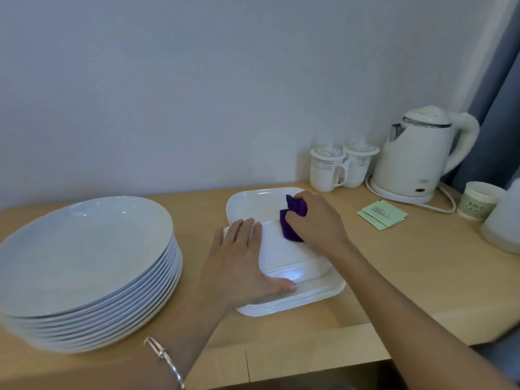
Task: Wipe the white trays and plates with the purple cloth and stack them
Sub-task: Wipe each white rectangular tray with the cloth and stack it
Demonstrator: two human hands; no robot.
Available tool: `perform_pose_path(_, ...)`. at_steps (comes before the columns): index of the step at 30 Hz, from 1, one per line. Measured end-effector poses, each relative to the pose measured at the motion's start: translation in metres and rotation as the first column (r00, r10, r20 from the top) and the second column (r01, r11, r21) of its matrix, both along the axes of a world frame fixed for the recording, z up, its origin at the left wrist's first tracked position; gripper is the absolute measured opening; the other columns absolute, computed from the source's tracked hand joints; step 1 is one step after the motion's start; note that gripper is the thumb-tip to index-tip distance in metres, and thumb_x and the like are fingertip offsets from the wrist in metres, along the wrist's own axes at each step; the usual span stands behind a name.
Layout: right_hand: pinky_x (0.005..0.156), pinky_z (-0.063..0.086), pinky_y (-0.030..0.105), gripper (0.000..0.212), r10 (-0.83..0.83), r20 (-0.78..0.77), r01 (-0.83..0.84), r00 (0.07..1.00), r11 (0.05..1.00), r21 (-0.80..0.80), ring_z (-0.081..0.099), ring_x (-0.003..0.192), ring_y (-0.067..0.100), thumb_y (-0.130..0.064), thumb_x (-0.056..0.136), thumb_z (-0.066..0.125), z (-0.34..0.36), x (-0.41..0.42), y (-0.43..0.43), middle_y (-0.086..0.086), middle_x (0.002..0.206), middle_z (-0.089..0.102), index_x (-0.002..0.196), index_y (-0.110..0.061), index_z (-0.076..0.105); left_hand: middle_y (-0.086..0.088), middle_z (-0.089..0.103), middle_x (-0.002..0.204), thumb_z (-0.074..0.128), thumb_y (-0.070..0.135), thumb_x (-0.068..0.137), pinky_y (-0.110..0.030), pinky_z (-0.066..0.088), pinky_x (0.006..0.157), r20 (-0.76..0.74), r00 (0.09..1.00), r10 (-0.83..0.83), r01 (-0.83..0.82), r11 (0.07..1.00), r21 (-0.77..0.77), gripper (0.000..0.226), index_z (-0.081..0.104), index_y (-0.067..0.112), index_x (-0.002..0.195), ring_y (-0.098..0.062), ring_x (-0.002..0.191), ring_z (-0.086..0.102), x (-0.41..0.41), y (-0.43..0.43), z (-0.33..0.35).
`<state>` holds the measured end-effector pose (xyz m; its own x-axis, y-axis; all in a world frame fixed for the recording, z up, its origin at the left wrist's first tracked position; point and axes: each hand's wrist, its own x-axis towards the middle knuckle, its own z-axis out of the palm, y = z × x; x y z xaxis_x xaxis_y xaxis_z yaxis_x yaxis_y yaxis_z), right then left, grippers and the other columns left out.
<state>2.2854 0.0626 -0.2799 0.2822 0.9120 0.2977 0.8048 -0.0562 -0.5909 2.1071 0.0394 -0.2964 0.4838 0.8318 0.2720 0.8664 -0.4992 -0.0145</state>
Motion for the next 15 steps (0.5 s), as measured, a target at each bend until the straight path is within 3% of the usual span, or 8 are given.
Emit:
perform_pose_path(3, 0.092, 0.044, 0.038, 0.040, 0.189, 0.217, -0.197, 0.958, 0.980, 0.016, 0.052, 0.110, 0.022, -0.039, 0.079, 0.058, -0.004, -0.019, -0.005, -0.005, 0.119, 0.058, 0.118, -0.030, 0.058, 0.006, 0.016, 0.153, 0.024, 0.093, 0.048, -0.033, 0.006, 0.115, 0.013, 1.000, -0.002, 0.002, 1.000, 0.001, 0.122, 0.021, 0.018, 0.145, -0.014, 0.141, 0.011, -0.001, -0.001, -0.001)
perform_pose_path(7, 0.085, 0.048, 0.034, 0.026, 0.107, -0.109, -0.119, 0.988, 0.987, -0.108, 0.058, 0.095, 0.017, -0.036, 0.080, 0.062, 0.018, 0.011, 0.005, -0.004, 0.107, 0.064, 0.105, -0.030, 0.060, 0.003, 0.014, 0.154, 0.032, 0.092, 0.052, -0.035, 0.006, 0.117, -0.005, 1.000, 0.000, 0.000, 1.000, 0.008, 0.121, 0.021, 0.014, 0.145, -0.016, 0.141, 0.009, 0.000, -0.002, 0.001)
perform_pose_path(9, 0.086, 0.048, 0.034, 0.026, 0.163, -0.022, -0.165, 0.986, 0.981, -0.104, 0.058, 0.096, 0.017, -0.035, 0.080, 0.063, 0.018, 0.007, 0.004, -0.004, 0.105, 0.064, 0.105, -0.030, 0.061, 0.003, 0.015, 0.154, 0.034, 0.091, 0.053, -0.035, 0.007, 0.117, -0.002, 1.000, -0.005, 0.006, 1.000, 0.008, 0.121, 0.020, 0.014, 0.146, -0.016, 0.141, 0.011, 0.000, -0.003, 0.001)
perform_pose_path(12, 0.085, 0.045, 0.032, 0.029, 0.379, 0.157, -0.369, 0.912, 0.925, -0.087, 0.054, 0.097, 0.014, -0.033, 0.077, 0.066, 0.015, -0.009, -0.004, -0.008, 0.106, 0.061, 0.105, -0.030, 0.062, 0.010, 0.027, 0.143, 0.041, 0.089, 0.052, -0.031, 0.015, 0.114, 0.066, 0.998, -0.024, 0.022, 0.999, 0.030, 0.115, 0.024, 0.018, 0.141, -0.012, 0.134, 0.023, 0.000, -0.002, 0.000)
perform_pose_path(15, 0.081, 0.048, 0.029, 0.026, 0.268, -0.094, -0.279, 0.959, 0.951, -0.135, 0.058, 0.092, 0.013, -0.028, 0.078, 0.066, 0.025, 0.015, 0.000, -0.008, 0.102, 0.062, 0.101, -0.036, 0.059, 0.011, 0.030, 0.140, 0.042, 0.088, 0.049, -0.029, 0.018, 0.112, 0.083, 0.996, -0.025, 0.022, 0.999, 0.035, 0.118, 0.023, 0.016, 0.140, -0.012, 0.131, 0.026, 0.000, -0.002, 0.001)
